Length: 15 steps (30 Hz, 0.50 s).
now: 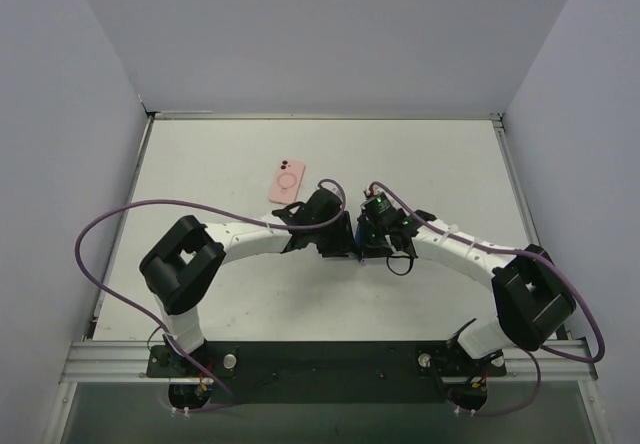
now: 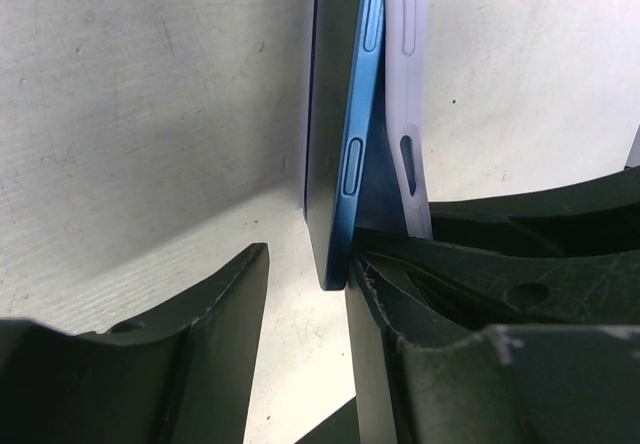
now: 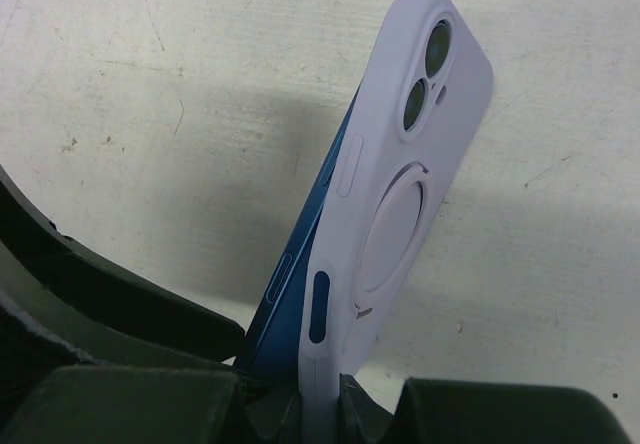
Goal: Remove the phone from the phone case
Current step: Remove the phone case from the phone.
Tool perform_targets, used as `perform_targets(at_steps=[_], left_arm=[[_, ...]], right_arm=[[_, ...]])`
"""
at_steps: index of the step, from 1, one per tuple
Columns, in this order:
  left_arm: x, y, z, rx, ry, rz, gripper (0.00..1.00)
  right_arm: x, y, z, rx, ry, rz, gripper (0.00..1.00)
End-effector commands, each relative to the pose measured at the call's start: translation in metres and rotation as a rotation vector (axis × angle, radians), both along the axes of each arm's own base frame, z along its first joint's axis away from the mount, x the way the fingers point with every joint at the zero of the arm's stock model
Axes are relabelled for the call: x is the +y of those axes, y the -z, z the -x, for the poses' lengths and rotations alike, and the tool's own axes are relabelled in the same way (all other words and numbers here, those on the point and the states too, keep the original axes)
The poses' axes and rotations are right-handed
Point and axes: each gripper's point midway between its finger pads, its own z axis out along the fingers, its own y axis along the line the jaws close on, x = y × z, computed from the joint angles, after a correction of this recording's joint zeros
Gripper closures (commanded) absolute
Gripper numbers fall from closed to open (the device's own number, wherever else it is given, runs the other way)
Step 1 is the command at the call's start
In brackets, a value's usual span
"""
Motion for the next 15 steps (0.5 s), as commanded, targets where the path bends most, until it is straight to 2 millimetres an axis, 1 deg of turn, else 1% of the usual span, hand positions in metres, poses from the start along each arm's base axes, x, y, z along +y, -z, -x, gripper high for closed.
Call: perform_targets(at_steps=[1, 3, 6, 8, 9, 10, 11, 12, 13, 15], left_arm=[[0.006, 0.046, -0.039, -0.090, -0.151, -0.115, 0.55], [0.002, 0.049, -0.041, -0.088, -0.145, -0.119, 0.58], [-0.004, 0.052, -0.042, -0.085, -0.135, -0.115, 0.67], [-0.006, 0.052, -0.042, -0.082, -0.131, -0.111, 0.77], [-0.007, 0.051, -0.043, -0.085, -0.131, -0.105, 0.80], [-0.007, 0.051, -0.042, -0.083, -0.128, -0.102, 0.86], [-0.008, 0.047, -0.043, -0.089, -0.128, -0.095, 0.88], [-0.009, 0.045, -0.042, -0.091, -0.125, -0.091, 1.00], [-0.009, 0.043, -0.043, -0.094, -0.125, -0.087, 1.00], [-0.008, 0.032, -0.043, -0.109, -0.122, -0.071, 1.00]], right_arm=[[0.031, -0.001, 0.022, 0.088, -0.065, -0.160, 1.00], [0.031, -0.001, 0.024, 0.090, -0.070, -0.164, 1.00], [0.030, -0.001, 0.026, 0.095, -0.070, -0.168, 1.00], [0.028, 0.000, 0.027, 0.096, -0.068, -0.171, 1.00], [0.027, -0.001, 0.027, 0.097, -0.066, -0.172, 1.00], [0.026, -0.001, 0.028, 0.098, -0.066, -0.174, 1.00], [0.024, -0.001, 0.027, 0.099, -0.059, -0.176, 1.00], [0.022, -0.002, 0.027, 0.099, -0.054, -0.175, 1.00], [0.020, -0.002, 0.027, 0.102, -0.050, -0.171, 1.00], [0.011, -0.004, 0.026, 0.102, -0.024, -0.157, 1.00]])
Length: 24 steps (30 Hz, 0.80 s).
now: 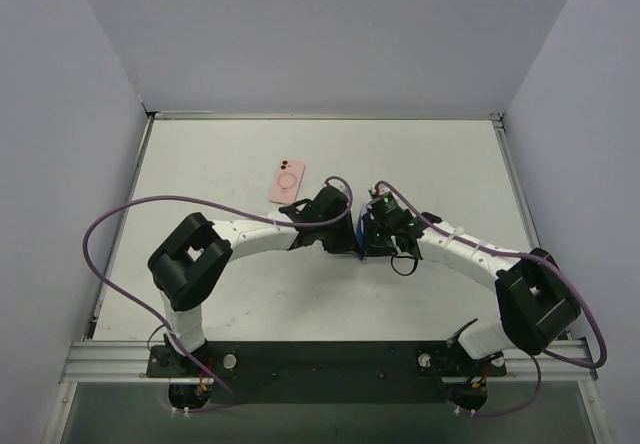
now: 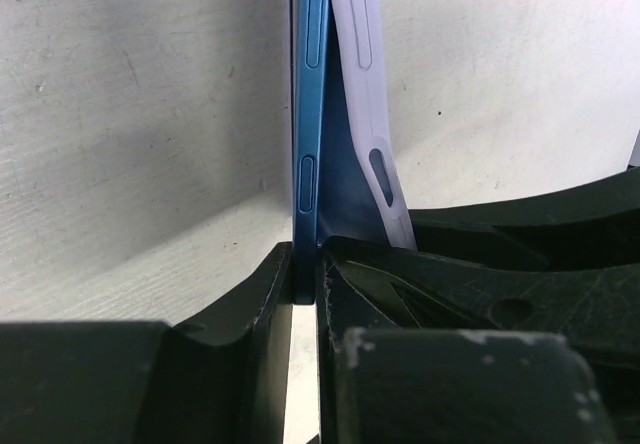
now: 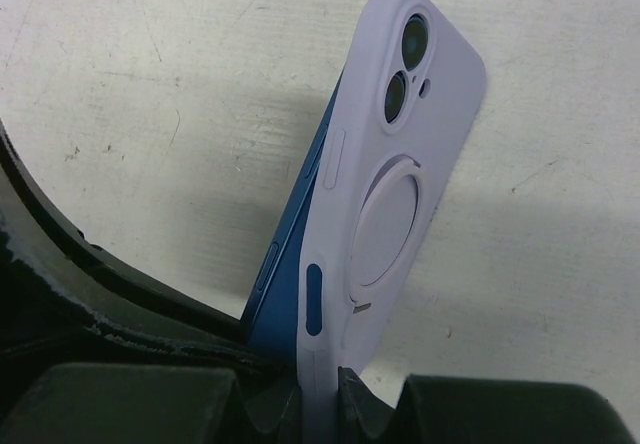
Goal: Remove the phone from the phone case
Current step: Remove the phone case from the phone.
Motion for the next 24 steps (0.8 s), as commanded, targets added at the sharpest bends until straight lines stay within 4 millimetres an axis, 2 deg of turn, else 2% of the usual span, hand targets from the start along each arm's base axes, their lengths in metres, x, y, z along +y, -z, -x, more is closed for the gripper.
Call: perform_targets(at_steps=[1, 2, 4, 5, 7, 8, 9, 11, 12, 16, 21, 24], left_arm=[[0.008, 0.030, -0.035, -0.100, -0.143, -0.064, 1.00], [0.007, 0.018, -0.035, -0.114, -0.141, -0.047, 1.00], [0.011, 0.008, -0.032, -0.119, -0.134, -0.049, 1.00], [0.011, -0.005, -0.032, -0.133, -0.131, -0.031, 1.00], [0.015, -0.015, -0.030, -0.135, -0.109, -0.038, 1.00], [0.013, -0.028, -0.032, -0.148, -0.106, -0.027, 1.00], [0.019, -0.026, -0.029, -0.131, -0.098, -0.063, 1.00], [0.022, -0.041, -0.033, -0.139, -0.101, -0.064, 1.00], [0.026, -0.041, -0.031, -0.126, -0.098, -0.083, 1.00], [0.026, -0.065, -0.033, -0.123, -0.095, -0.045, 1.00], [0.021, -0.102, -0.036, -0.141, -0.101, 0.018, 1.00], [0.024, -0.112, -0.038, -0.146, -0.101, 0.024, 1.00]], right_arm=[[0.011, -0.005, 0.030, 0.127, -0.025, -0.111, 1.00], [0.005, -0.007, 0.032, 0.129, -0.017, -0.097, 1.00], [-0.005, -0.012, 0.027, 0.104, -0.001, -0.064, 1.00], [-0.012, -0.015, 0.030, 0.101, 0.002, -0.038, 1.00], [-0.019, -0.019, 0.030, 0.075, -0.020, -0.010, 1.00], [-0.021, -0.024, 0.032, 0.066, -0.032, -0.007, 1.00], [-0.021, -0.026, 0.033, 0.062, -0.048, -0.006, 1.00], [-0.024, -0.033, 0.037, 0.058, -0.087, 0.013, 1.00], [-0.028, -0.036, 0.037, 0.053, -0.088, 0.031, 1.00], [-0.031, -0.048, 0.044, 0.011, -0.144, 0.117, 1.00], [-0.038, -0.034, 0.051, 0.038, -0.144, 0.199, 1.00], [-0.045, -0.030, 0.049, 0.024, -0.119, 0.247, 1.00]])
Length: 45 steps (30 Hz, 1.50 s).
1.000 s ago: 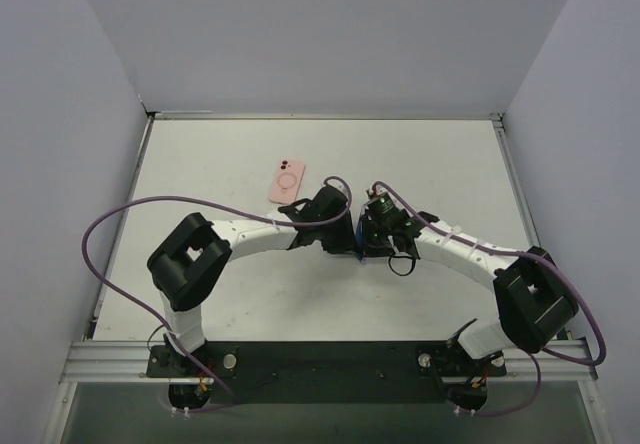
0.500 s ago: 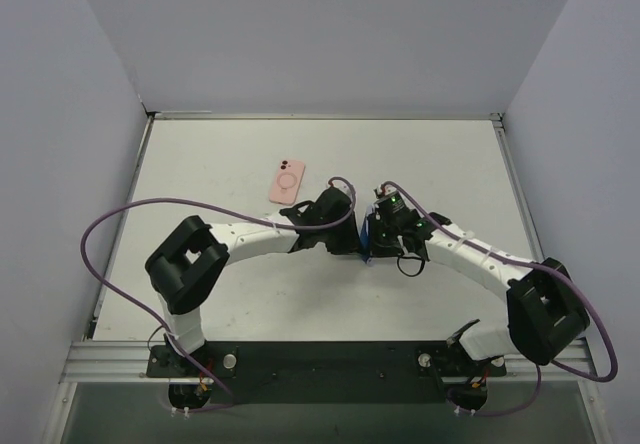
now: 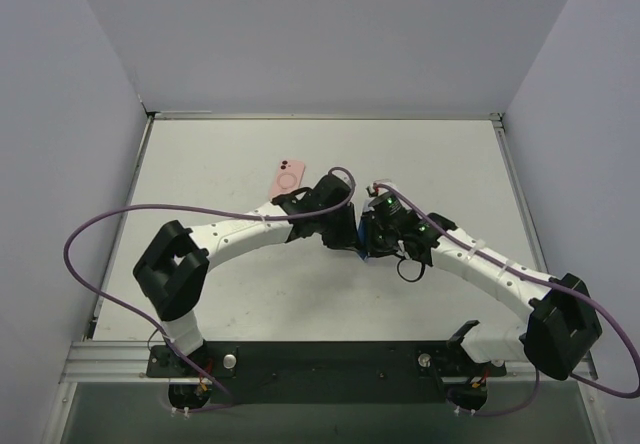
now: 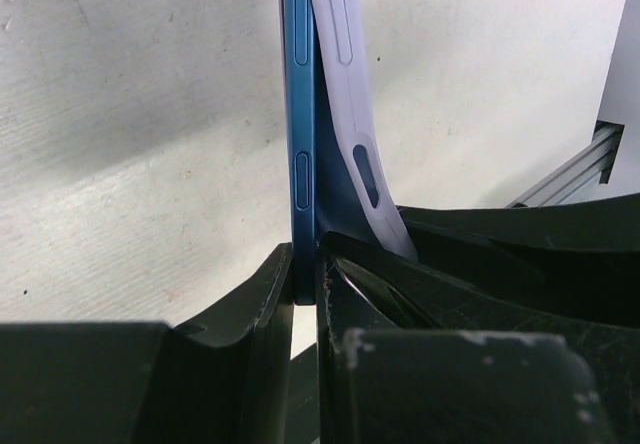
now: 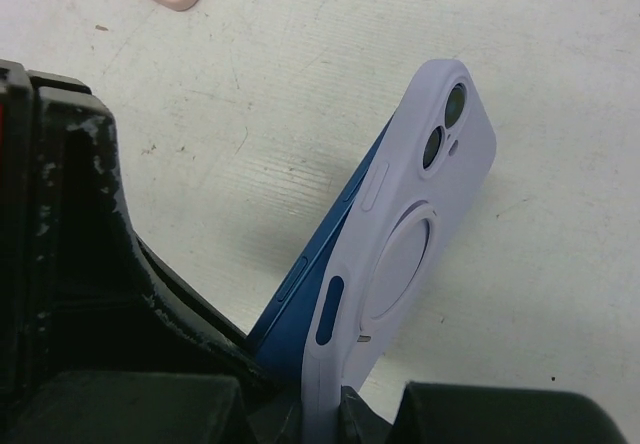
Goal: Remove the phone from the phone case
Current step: Remove the phone case from the phone.
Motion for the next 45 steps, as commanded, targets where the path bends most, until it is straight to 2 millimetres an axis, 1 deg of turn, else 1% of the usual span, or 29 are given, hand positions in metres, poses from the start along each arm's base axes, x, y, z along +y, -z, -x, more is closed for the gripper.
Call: perform_targets(at_steps=[1, 4, 7, 10, 11, 13, 14, 16, 18, 20, 21, 23, 26, 30, 31, 34, 36, 37, 38, 39, 40, 42, 43, 44, 45], left_arm=[[0.023, -0.056, -0.055, -0.144, -0.158, 0.032, 1.00], [0.032, -0.057, -0.059, -0.154, -0.174, 0.010, 1.00], [0.037, -0.055, -0.059, -0.160, -0.181, 0.007, 1.00], [0.042, -0.042, -0.057, -0.157, -0.189, -0.024, 1.00], [0.044, -0.034, -0.054, -0.143, -0.193, -0.040, 1.00], [0.046, -0.024, -0.053, -0.146, -0.207, -0.060, 1.00], [0.042, -0.018, -0.046, -0.140, -0.200, -0.074, 1.00], [0.041, -0.009, -0.040, -0.138, -0.198, -0.096, 1.00], [0.034, 0.003, -0.030, -0.119, -0.186, -0.116, 1.00], [0.030, 0.012, -0.025, -0.104, -0.180, -0.131, 1.00], [0.028, 0.014, -0.022, -0.104, -0.174, -0.136, 1.00], [0.026, 0.019, -0.019, -0.100, -0.166, -0.147, 1.00], [0.024, 0.022, -0.017, -0.092, -0.161, -0.151, 1.00], [0.023, 0.022, -0.017, -0.092, -0.164, -0.147, 1.00], [0.023, 0.023, -0.017, -0.090, -0.164, -0.147, 1.00], [0.023, 0.024, -0.016, -0.085, -0.166, -0.140, 1.00], [0.023, 0.027, -0.015, -0.081, -0.165, -0.141, 1.00], [0.023, 0.027, -0.014, -0.080, -0.164, -0.140, 1.00], [0.025, 0.028, -0.014, -0.077, -0.165, -0.145, 1.00], [0.026, 0.029, -0.014, -0.075, -0.167, -0.148, 1.00], [0.026, 0.028, -0.013, -0.076, -0.167, -0.145, 1.00], [0.030, 0.028, -0.015, -0.079, -0.170, -0.148, 1.00], [0.030, 0.025, -0.015, -0.085, -0.167, -0.144, 1.00], [0.033, 0.024, -0.018, -0.085, -0.174, -0.145, 1.00], [0.036, 0.023, -0.020, -0.089, -0.178, -0.143, 1.00]], right_arm=[[-0.041, 0.021, 0.035, 0.115, -0.005, 0.208, 1.00], [-0.049, 0.024, 0.033, 0.103, 0.017, 0.245, 1.00], [-0.050, 0.027, 0.032, 0.098, 0.032, 0.243, 1.00], [-0.047, 0.031, 0.032, 0.099, 0.074, 0.213, 1.00], [-0.048, 0.037, 0.032, 0.102, 0.122, 0.200, 1.00], [-0.050, 0.044, 0.030, 0.099, 0.184, 0.192, 1.00], [-0.051, 0.051, 0.028, 0.096, 0.229, 0.189, 1.00], [-0.052, 0.061, 0.025, 0.095, 0.271, 0.194, 1.00], [-0.057, 0.067, 0.020, 0.078, 0.331, 0.216, 1.00], [-0.058, 0.074, 0.016, 0.071, 0.357, 0.229, 0.95], [-0.059, 0.075, 0.013, 0.062, 0.370, 0.235, 0.91], [-0.059, 0.080, 0.011, 0.063, 0.379, 0.252, 0.87], [-0.063, 0.090, 0.008, 0.067, 0.391, 0.300, 0.87], [-0.068, 0.110, 0.012, 0.107, 0.407, 0.359, 0.87], [-0.068, 0.118, 0.016, 0.128, 0.412, 0.363, 0.87], [-0.063, 0.134, 0.020, 0.163, 0.419, 0.346, 0.87], [-0.062, 0.140, 0.025, 0.182, 0.424, 0.326, 0.88], [-0.057, 0.139, 0.023, 0.174, 0.426, 0.298, 0.91], [-0.057, 0.138, 0.025, 0.181, 0.431, 0.285, 0.99], [-0.057, 0.136, 0.025, 0.174, 0.433, 0.276, 1.00], [-0.055, 0.127, 0.022, 0.157, 0.439, 0.244, 1.00], [-0.056, 0.117, 0.021, 0.138, 0.436, 0.216, 1.00], [-0.055, 0.104, 0.018, 0.110, 0.436, 0.183, 1.00], [-0.059, 0.098, 0.014, 0.102, 0.448, 0.169, 1.00], [-0.062, 0.093, 0.015, 0.106, 0.438, 0.155, 1.00]])
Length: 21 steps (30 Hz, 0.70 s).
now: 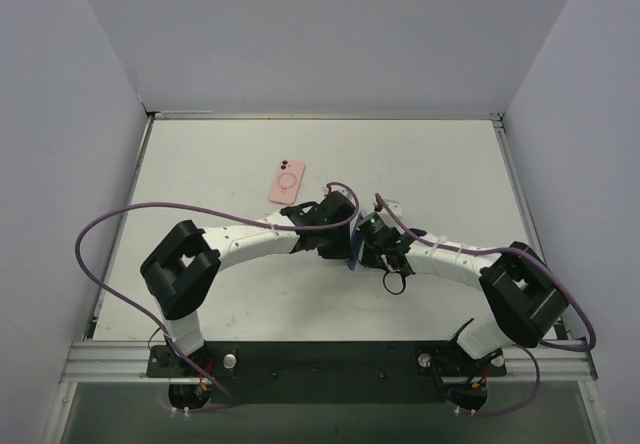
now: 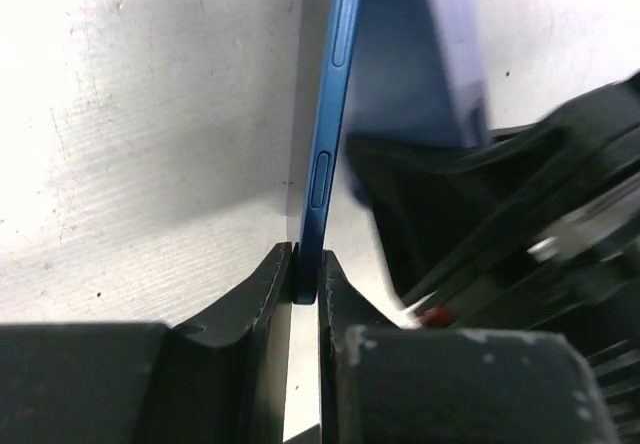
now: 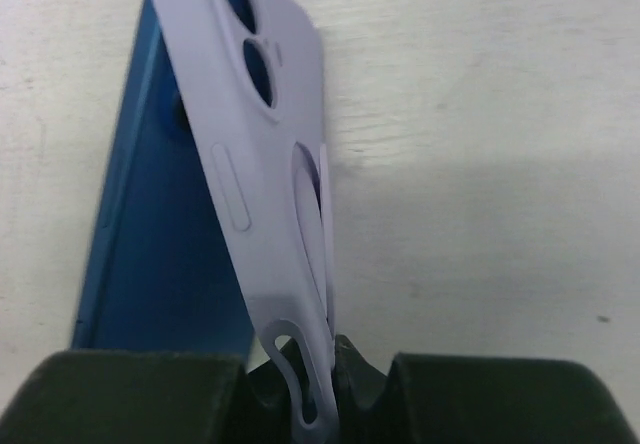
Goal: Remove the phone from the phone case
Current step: Remove the phone case from the phone.
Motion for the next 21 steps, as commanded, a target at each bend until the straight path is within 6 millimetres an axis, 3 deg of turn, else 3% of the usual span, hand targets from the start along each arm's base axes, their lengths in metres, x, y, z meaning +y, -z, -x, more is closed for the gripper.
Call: perform_targets(at_steps=[1, 2, 6, 7, 11, 15, 16, 17, 21], left_arm=[[0.016, -0.028, -0.022, -0.047, -0.107, 0.046, 1.00], [0.017, -0.032, -0.024, -0.054, -0.103, 0.061, 1.00], [0.018, -0.059, -0.030, -0.050, -0.055, 0.159, 1.00], [0.018, -0.075, -0.031, -0.076, -0.042, 0.189, 1.00], [0.030, -0.111, -0.038, -0.110, -0.037, 0.241, 1.00], [0.055, -0.132, -0.048, -0.128, -0.066, 0.292, 1.00], [0.066, -0.141, -0.055, -0.151, -0.086, 0.308, 1.00], [0.073, -0.142, -0.056, -0.150, -0.092, 0.314, 1.00], [0.101, -0.145, -0.063, -0.161, -0.116, 0.310, 1.00]], right_arm=[[-0.062, -0.007, 0.029, 0.077, 0.074, 0.090, 1.00], [-0.070, -0.012, 0.024, 0.075, 0.098, 0.065, 1.00], [-0.066, -0.028, 0.014, 0.024, 0.006, -0.074, 1.00], [-0.063, -0.031, 0.014, 0.017, -0.038, -0.099, 1.00], [-0.071, -0.047, -0.007, -0.017, -0.001, -0.133, 1.00], [-0.083, -0.065, -0.041, -0.058, 0.080, -0.186, 1.00], [-0.096, -0.067, -0.051, -0.060, 0.129, -0.202, 1.00], [-0.095, -0.077, -0.063, -0.073, 0.135, -0.245, 1.00], [-0.119, -0.081, -0.107, -0.077, 0.227, -0.335, 1.00]])
